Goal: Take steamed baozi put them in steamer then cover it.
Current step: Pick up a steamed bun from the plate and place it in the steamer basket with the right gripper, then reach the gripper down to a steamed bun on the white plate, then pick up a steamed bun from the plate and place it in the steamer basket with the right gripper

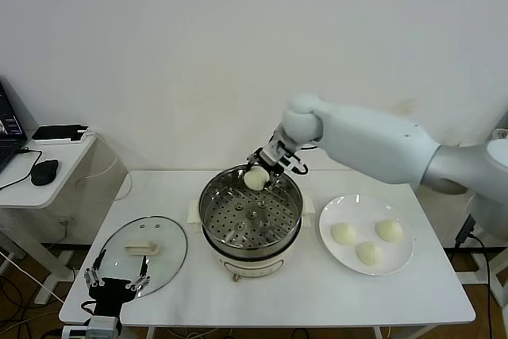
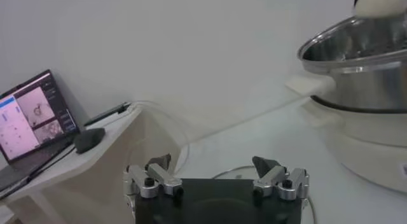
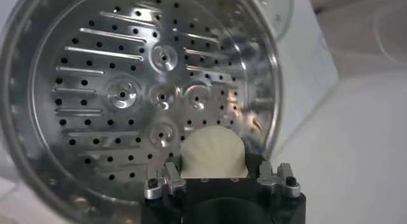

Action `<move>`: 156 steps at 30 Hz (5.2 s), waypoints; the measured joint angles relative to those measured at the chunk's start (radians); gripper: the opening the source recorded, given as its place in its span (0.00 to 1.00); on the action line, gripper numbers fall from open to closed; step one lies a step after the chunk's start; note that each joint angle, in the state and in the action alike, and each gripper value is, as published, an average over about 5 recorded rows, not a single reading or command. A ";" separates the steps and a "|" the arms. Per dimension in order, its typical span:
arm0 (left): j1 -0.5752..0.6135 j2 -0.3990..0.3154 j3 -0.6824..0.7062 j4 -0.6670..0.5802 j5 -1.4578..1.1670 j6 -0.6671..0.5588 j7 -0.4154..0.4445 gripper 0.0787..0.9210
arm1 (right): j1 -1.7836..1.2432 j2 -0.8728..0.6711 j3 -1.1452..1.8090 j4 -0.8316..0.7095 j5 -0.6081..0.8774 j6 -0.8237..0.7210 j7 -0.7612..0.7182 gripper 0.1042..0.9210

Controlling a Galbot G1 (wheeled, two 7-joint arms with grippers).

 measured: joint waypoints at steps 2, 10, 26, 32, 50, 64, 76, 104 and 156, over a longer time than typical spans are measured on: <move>0.000 -0.003 -0.002 -0.003 0.000 0.000 0.000 0.88 | -0.009 0.019 -0.003 -0.030 -0.035 0.037 0.012 0.64; -0.005 -0.005 -0.010 -0.004 0.000 0.000 0.000 0.88 | -0.041 0.079 -0.008 -0.131 -0.134 0.150 0.053 0.64; -0.015 -0.001 -0.010 -0.012 0.000 0.003 0.000 0.88 | -0.026 0.102 -0.024 -0.163 -0.121 0.181 0.048 0.88; -0.016 0.009 -0.012 -0.020 -0.006 0.008 0.006 0.88 | 0.035 0.046 -0.023 -0.061 0.005 0.052 0.003 0.88; -0.061 0.082 -0.005 -0.033 -0.046 0.032 0.023 0.88 | 0.097 -0.453 0.030 0.337 0.187 -0.392 -0.114 0.88; -0.084 0.109 0.010 -0.031 -0.047 0.055 0.028 0.88 | -0.216 -0.657 0.256 0.369 0.089 -0.465 -0.140 0.88; -0.069 0.118 -0.024 -0.031 -0.049 0.061 0.032 0.88 | -0.445 -0.595 0.417 0.255 -0.005 -0.472 -0.151 0.88; -0.068 0.110 -0.051 -0.032 -0.049 0.064 0.034 0.88 | -0.551 -0.411 0.481 0.044 -0.138 -0.490 -0.133 0.79; -0.095 0.146 -0.052 -0.049 -0.072 0.071 0.033 0.88 | 0.062 -0.289 0.103 0.300 0.412 -0.735 -0.055 0.64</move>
